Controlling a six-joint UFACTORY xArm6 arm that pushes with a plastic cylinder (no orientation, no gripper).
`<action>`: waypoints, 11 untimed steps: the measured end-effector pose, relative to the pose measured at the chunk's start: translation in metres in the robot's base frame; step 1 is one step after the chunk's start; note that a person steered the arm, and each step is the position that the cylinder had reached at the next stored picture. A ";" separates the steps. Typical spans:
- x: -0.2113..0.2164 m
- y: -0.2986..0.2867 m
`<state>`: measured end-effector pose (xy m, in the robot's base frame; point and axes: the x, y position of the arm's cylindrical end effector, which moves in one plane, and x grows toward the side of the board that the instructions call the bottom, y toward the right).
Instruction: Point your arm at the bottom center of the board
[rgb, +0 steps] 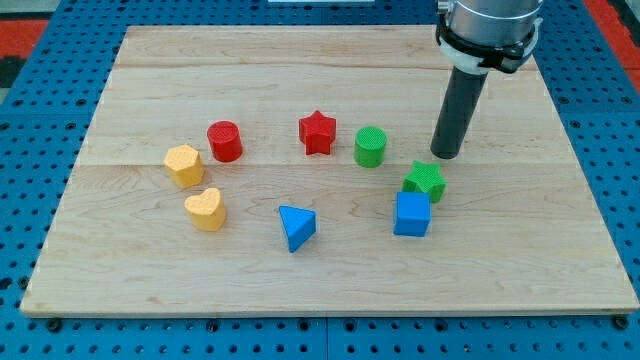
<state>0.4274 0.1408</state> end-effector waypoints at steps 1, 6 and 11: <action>-0.046 0.024; 0.090 0.091; 0.175 -0.269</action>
